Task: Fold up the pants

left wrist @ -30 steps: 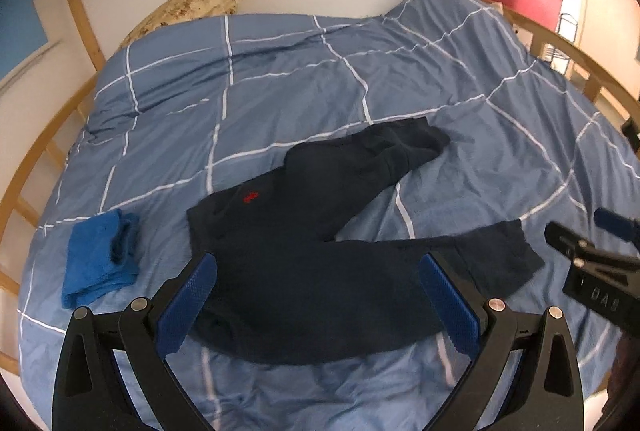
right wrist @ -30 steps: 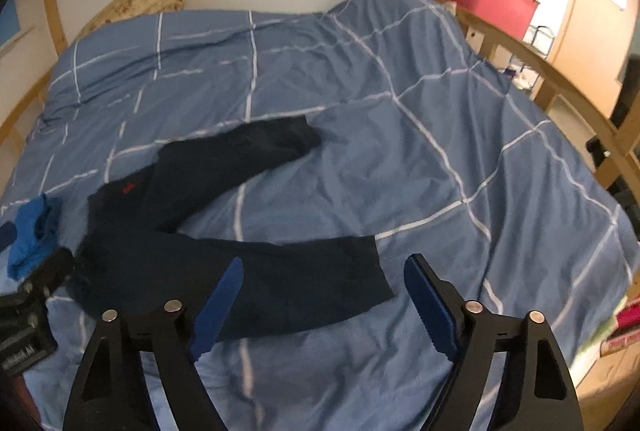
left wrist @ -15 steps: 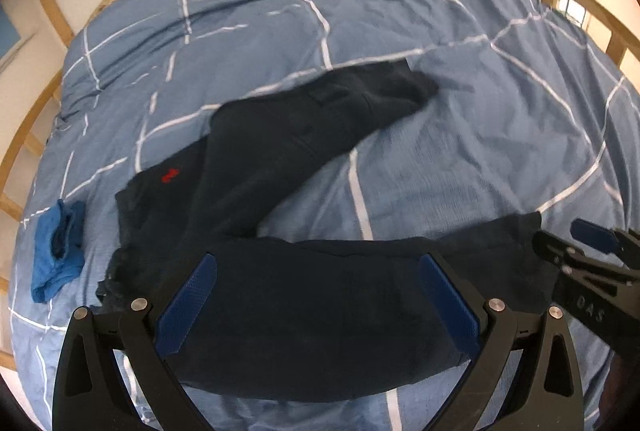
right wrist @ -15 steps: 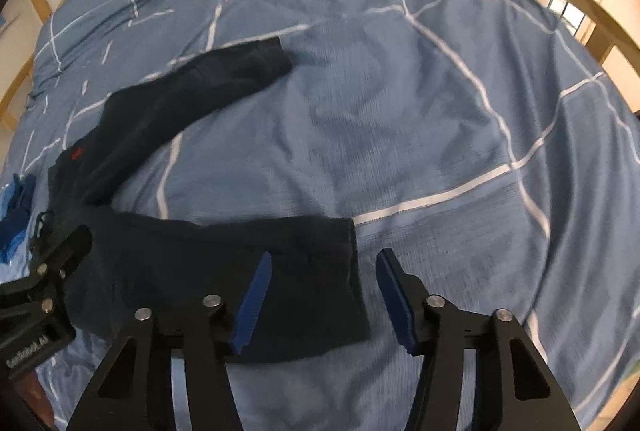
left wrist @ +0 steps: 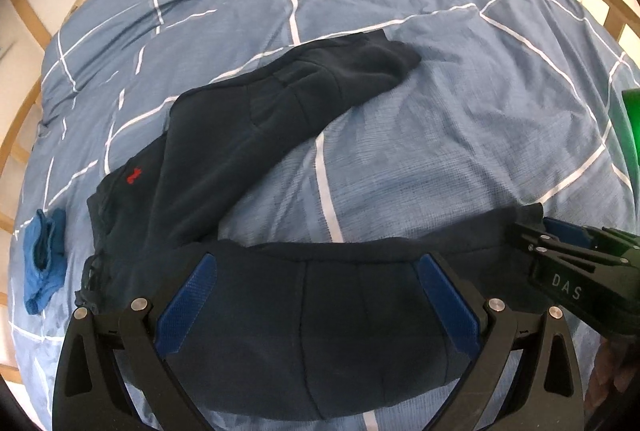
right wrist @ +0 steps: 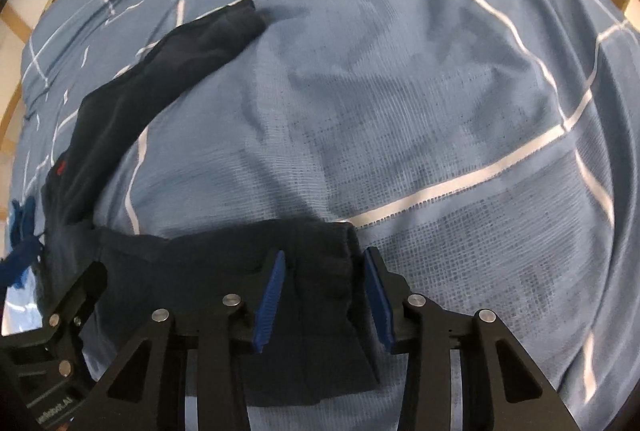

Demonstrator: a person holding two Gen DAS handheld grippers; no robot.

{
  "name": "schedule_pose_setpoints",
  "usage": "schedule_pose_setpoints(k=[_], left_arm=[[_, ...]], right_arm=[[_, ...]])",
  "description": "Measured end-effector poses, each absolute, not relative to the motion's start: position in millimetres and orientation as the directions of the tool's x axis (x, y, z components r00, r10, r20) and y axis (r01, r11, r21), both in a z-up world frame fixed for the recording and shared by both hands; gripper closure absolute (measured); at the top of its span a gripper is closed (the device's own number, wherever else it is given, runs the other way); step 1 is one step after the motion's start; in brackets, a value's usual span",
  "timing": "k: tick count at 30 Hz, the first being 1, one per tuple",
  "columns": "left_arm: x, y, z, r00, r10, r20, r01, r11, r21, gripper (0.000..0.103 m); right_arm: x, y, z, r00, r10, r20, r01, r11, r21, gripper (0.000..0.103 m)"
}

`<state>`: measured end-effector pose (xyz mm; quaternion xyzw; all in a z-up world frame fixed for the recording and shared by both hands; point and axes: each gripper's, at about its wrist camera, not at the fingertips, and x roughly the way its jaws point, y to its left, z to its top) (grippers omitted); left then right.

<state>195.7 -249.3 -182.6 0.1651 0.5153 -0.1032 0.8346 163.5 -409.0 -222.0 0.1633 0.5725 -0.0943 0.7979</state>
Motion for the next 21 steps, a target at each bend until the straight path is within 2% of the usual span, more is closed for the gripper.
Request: schedule_pose_setpoints(k=[1, 5, 8, 12, 19, 21], left_arm=[[197, -250, -184, 0.444, -0.001, -0.896, 0.344, 0.924, 0.169, 0.000], [200, -253, -186, 0.431, -0.002, -0.902, 0.348, 0.923, 0.164, 0.000], [200, -257, -186, 0.429, -0.011, -0.903, 0.358, 0.920, 0.159, 0.000], [198, -265, -188, 0.423, -0.024, -0.906, 0.376, 0.914, 0.151, 0.000], [199, -260, -183, 0.444, -0.020, -0.896, 0.387, 0.906, 0.172, 0.000], [202, -253, -181, 0.452, -0.021, -0.892, 0.379, 0.909, 0.171, 0.000]], right_arm=[[165, -409, -223, 0.321, 0.039, -0.946, 0.338, 0.929, 0.153, 0.065], [170, -399, -216, 0.320, 0.052, -0.946, 0.298, 0.942, 0.152, 0.090], [171, -394, -199, 0.345, 0.010, -0.938, 0.269, 0.957, 0.109, 0.092], [166, -403, -179, 0.360, -0.062, -0.931, 0.315, 0.947, 0.059, 0.093], [169, -417, -212, 0.236, -0.070, -0.969, 0.379, 0.925, 0.026, 0.092], [171, -414, -210, 0.240, -0.085, -0.967, 0.365, 0.931, 0.009, 0.088]])
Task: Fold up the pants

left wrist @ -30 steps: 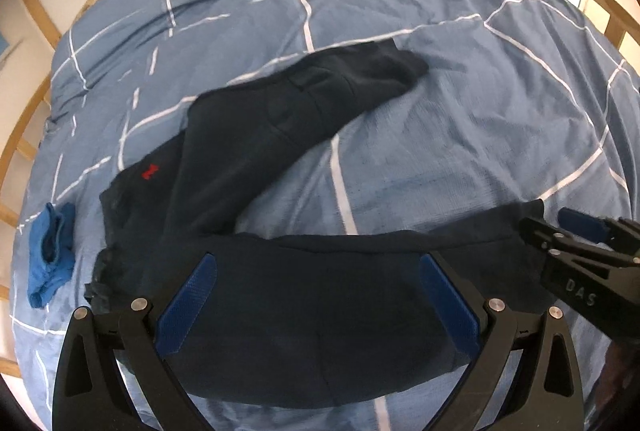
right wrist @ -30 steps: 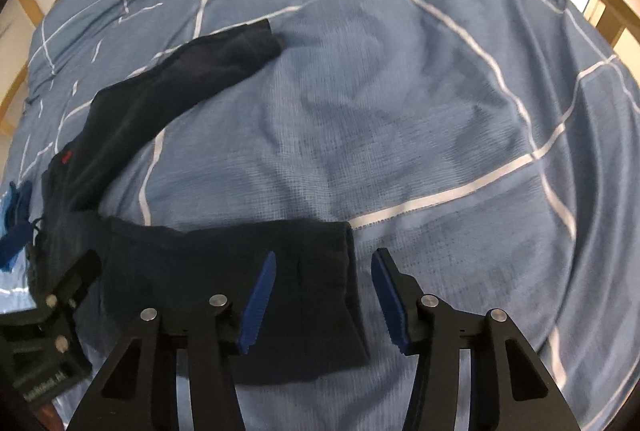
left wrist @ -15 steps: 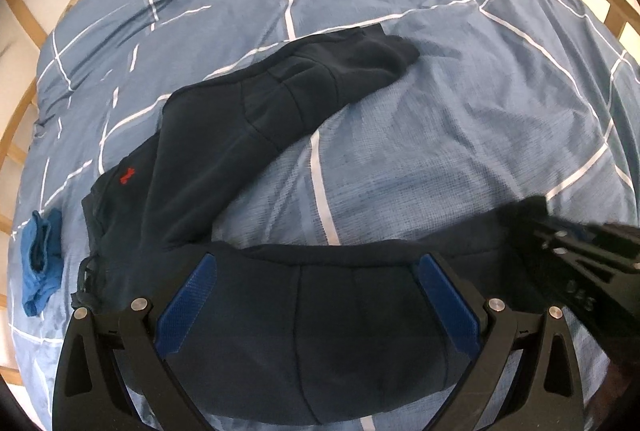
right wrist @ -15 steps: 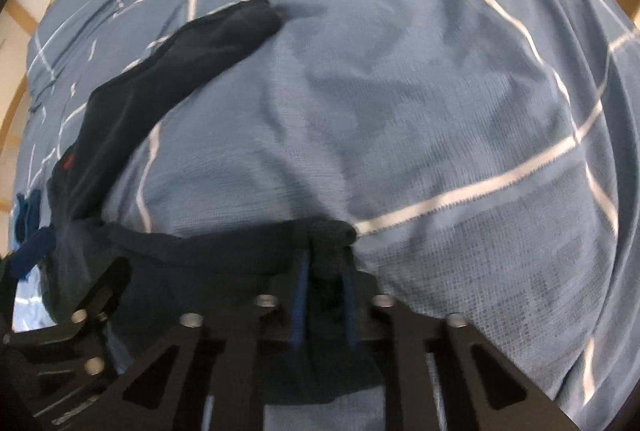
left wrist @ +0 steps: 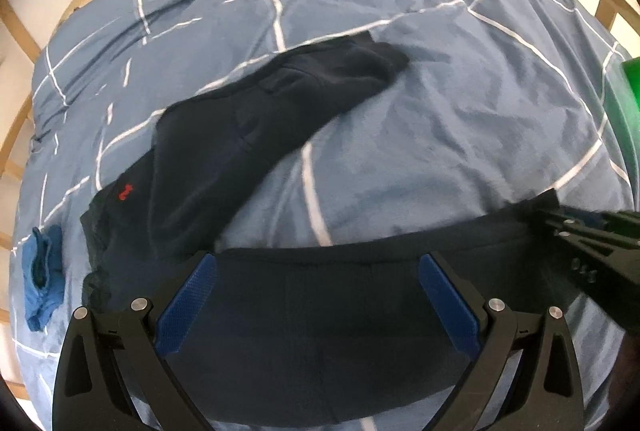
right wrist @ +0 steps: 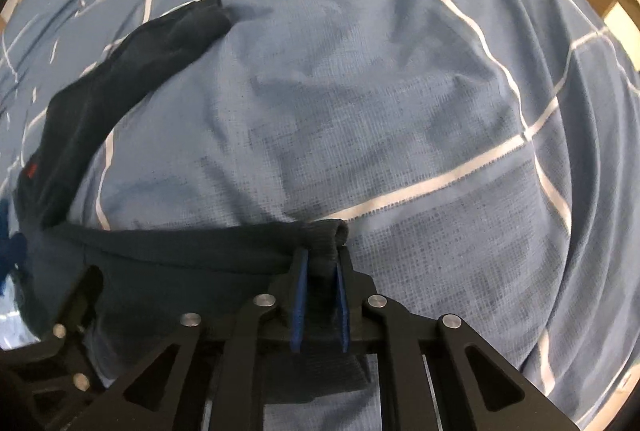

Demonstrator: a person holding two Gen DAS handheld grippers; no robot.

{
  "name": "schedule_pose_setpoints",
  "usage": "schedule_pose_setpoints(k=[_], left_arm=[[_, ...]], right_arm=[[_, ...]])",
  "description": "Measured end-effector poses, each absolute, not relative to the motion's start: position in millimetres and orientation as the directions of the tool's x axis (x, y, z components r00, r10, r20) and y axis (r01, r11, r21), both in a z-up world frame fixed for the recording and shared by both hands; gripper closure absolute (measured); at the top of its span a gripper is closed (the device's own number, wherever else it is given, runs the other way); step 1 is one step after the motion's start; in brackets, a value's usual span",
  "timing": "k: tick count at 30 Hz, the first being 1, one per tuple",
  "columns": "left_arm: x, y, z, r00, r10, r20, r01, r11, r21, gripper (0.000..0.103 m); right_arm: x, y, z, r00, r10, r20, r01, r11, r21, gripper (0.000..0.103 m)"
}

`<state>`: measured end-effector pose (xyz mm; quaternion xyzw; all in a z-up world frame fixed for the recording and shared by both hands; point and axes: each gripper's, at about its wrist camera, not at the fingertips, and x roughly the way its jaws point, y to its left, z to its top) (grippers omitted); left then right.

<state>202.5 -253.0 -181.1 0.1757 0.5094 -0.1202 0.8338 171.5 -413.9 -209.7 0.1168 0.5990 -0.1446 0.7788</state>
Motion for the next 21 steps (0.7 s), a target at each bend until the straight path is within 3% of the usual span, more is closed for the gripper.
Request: schedule_pose_setpoints(k=[3, 14, 21], left_arm=[[209, -240, -174, 0.480, -0.018, -0.877, 0.362, 0.915, 0.179, 0.000], [267, -206, -126, 0.607, -0.065, -0.792, 0.316, 0.934, 0.165, 0.000], [313, -210, -124, 0.649, -0.077, -0.757, 0.295, 0.942, 0.157, 0.000]], right_arm=[[174, -407, -194, 0.277, -0.158, -0.948, 0.368, 0.929, -0.047, 0.074], [241, -376, -125, 0.541, -0.074, -0.838, 0.169, 0.985, 0.022, 0.074], [295, -371, -134, 0.581, -0.005, -0.814, 0.081, 0.995, 0.051, 0.074]])
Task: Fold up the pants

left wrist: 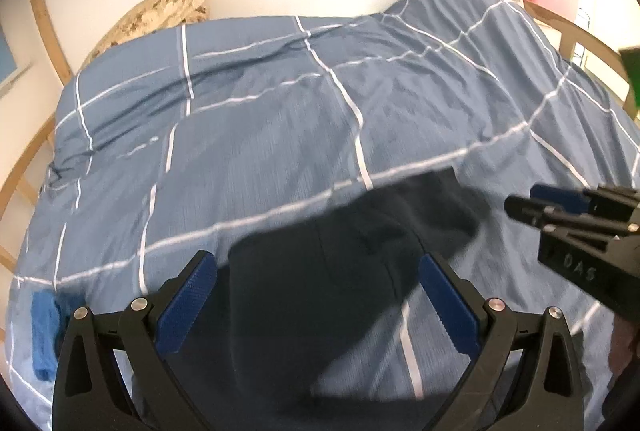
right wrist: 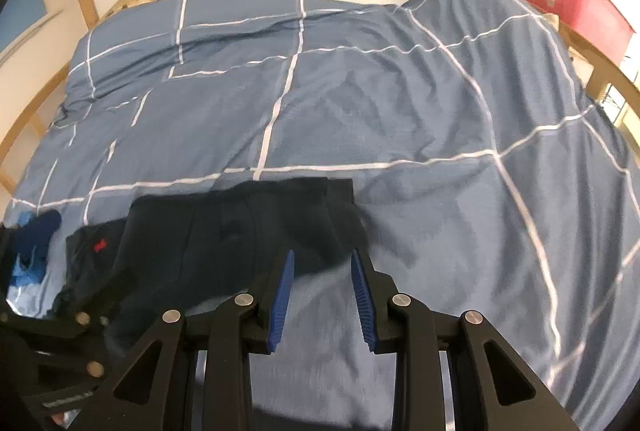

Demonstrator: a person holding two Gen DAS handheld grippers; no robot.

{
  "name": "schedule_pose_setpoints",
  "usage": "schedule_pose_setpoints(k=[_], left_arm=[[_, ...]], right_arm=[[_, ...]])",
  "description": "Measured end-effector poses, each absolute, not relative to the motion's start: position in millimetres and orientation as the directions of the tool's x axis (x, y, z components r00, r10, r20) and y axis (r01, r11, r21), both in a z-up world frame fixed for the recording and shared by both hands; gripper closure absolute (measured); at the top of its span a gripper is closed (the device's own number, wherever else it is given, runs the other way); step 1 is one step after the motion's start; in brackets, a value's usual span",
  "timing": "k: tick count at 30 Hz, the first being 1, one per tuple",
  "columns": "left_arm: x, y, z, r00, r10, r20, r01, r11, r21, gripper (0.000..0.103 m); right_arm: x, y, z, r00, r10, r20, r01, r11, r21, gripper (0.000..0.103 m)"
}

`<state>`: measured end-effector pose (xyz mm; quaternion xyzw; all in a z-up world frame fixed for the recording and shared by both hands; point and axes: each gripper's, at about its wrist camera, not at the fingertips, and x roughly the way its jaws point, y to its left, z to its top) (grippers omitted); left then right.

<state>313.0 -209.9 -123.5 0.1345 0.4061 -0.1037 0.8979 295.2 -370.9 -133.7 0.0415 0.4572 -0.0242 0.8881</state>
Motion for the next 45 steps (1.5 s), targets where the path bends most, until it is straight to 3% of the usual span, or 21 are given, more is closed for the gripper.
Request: schedule_pose_setpoints(k=[9, 12, 23, 26, 28, 35, 43, 45], left_arm=[[356, -219, -163, 0.604, -0.041, -0.796, 0.284, 0.944, 0.168, 0.000], [367, -217, -174, 0.574, -0.044, -0.818, 0.264, 0.955, 0.135, 0.000], [382, -223, -185, 0.555, -0.025, -0.831, 0.242, 0.961, 0.133, 0.000], [381, -223, -190, 0.544, -0.013, -0.839, 0.242, 0.960, 0.142, 0.000], [378, -221, -192, 0.538, -0.007, -0.843, 0.235, 0.962, 0.142, 0.000], [367, -229, -190, 0.530, -0.024, -0.847, 0.243, 0.962, 0.125, 0.000], [356, -233, -191, 0.520, -0.024, -0.854, 0.269, 0.953, 0.138, 0.000], [355, -229, -190, 0.514, -0.025, -0.858, 0.263, 0.956, 0.129, 0.000]], right_arm=[[336, -400, -184, 0.504, 0.017, -0.863, 0.183, 0.975, 0.126, 0.073], [344, -410, -195, 0.491, 0.037, -0.870, 0.222, 0.961, 0.166, 0.062], [362, -428, -234, 0.438, 0.120, -0.891, 0.292, 0.918, 0.268, 0.062], [364, -429, -240, 0.429, 0.156, -0.890, 0.287, 0.910, 0.298, 0.074], [363, -429, -237, 0.433, 0.160, -0.887, 0.277, 0.913, 0.300, 0.094], [334, -436, -180, 0.534, -0.085, -0.841, 0.316, 0.943, 0.106, 0.094], [333, -446, -218, 0.409, -0.162, -0.898, 0.324, 0.946, -0.024, 0.094], [333, -448, -217, 0.394, -0.191, -0.899, 0.340, 0.939, -0.051, 0.087]])
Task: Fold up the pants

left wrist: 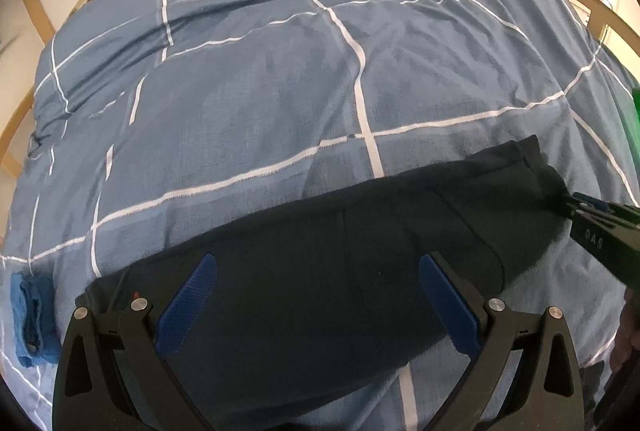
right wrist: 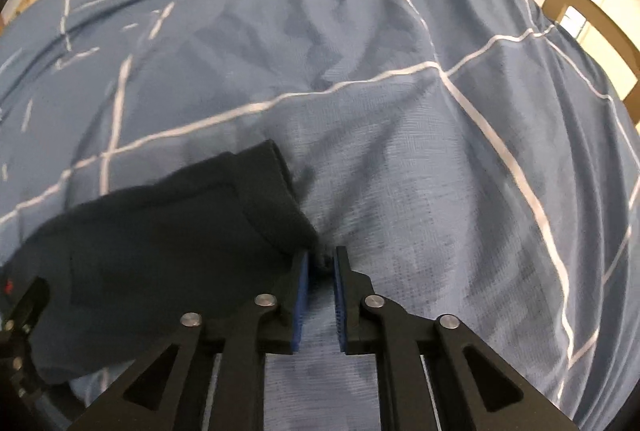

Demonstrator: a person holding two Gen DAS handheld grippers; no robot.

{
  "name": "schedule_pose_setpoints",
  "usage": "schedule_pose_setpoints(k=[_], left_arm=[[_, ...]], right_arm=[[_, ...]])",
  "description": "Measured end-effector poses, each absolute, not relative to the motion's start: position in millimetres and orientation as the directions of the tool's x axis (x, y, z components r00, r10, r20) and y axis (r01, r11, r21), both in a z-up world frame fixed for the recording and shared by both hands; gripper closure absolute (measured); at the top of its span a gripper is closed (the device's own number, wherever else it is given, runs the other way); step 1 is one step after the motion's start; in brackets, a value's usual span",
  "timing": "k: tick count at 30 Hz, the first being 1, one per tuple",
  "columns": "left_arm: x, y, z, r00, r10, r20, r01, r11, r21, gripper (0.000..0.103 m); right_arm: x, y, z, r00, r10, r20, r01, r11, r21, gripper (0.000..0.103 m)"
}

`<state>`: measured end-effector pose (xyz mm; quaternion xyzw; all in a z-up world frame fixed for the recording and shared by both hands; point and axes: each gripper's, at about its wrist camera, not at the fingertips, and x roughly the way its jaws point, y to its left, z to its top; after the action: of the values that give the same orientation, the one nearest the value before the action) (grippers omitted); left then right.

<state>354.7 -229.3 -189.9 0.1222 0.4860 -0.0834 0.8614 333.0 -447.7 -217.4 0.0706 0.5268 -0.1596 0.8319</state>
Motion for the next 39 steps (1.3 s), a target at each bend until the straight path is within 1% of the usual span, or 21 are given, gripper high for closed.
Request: schedule_pose_setpoints(k=[1, 3, 4, 6, 10, 12, 17, 21, 24, 29, 33, 39], left_arm=[[353, -227, -188, 0.514, -0.027, -0.857, 0.258, 0.958, 0.125, 0.000], [349, -221, -183, 0.522, -0.035, -0.852, 0.252, 0.961, 0.115, 0.000], [347, -219, -180, 0.525, -0.038, -0.850, 0.252, 0.961, 0.113, 0.000], [339, -212, -170, 0.543, -0.051, -0.838, 0.257, 0.960, 0.108, 0.000], [315, -191, -140, 0.587, -0.089, -0.805, 0.264, 0.960, 0.087, 0.000], [301, -178, -125, 0.604, -0.108, -0.789, 0.262, 0.963, 0.069, 0.000], [269, -138, -92, 0.635, -0.131, -0.761, 0.256, 0.966, 0.047, 0.000], [245, -95, -75, 0.633, -0.133, -0.763, 0.229, 0.973, 0.020, 0.000], [229, -60, -73, 0.617, -0.103, -0.780, 0.190, 0.982, 0.021, 0.000], [207, 0, -84, 0.570, -0.040, -0.820, 0.116, 0.993, 0.032, 0.000], [195, 36, -106, 0.520, 0.006, -0.854, 0.099, 0.993, 0.067, 0.000], [193, 66, -139, 0.459, 0.003, -0.888, 0.118, 0.991, 0.064, 0.000]], right_arm=[[332, -448, -216, 0.387, -0.204, -0.899, 0.358, 0.932, -0.058, 0.082], [327, -450, -212, 0.374, -0.240, -0.896, 0.403, 0.912, -0.076, 0.057], [323, -452, -207, 0.373, -0.260, -0.891, 0.425, 0.901, -0.085, 0.054], [315, -449, -195, 0.374, -0.298, -0.878, 0.451, 0.886, -0.109, 0.054], [296, -432, -163, 0.426, -0.304, -0.852, 0.436, 0.894, -0.101, 0.053], [281, -416, -144, 0.467, -0.305, -0.830, 0.415, 0.904, -0.099, 0.043], [245, -364, -106, 0.553, -0.276, -0.786, 0.349, 0.933, -0.082, 0.042], [221, -329, -88, 0.583, -0.212, -0.784, 0.317, 0.948, -0.021, 0.042], [202, -307, -83, 0.577, -0.186, -0.795, 0.313, 0.950, 0.006, 0.042], [165, -276, -92, 0.529, -0.149, -0.835, 0.373, 0.925, 0.071, 0.042], [139, -250, -112, 0.470, -0.132, -0.873, 0.436, 0.894, 0.100, 0.042], [120, -215, -141, 0.398, -0.115, -0.910, 0.475, 0.875, 0.097, 0.042]])
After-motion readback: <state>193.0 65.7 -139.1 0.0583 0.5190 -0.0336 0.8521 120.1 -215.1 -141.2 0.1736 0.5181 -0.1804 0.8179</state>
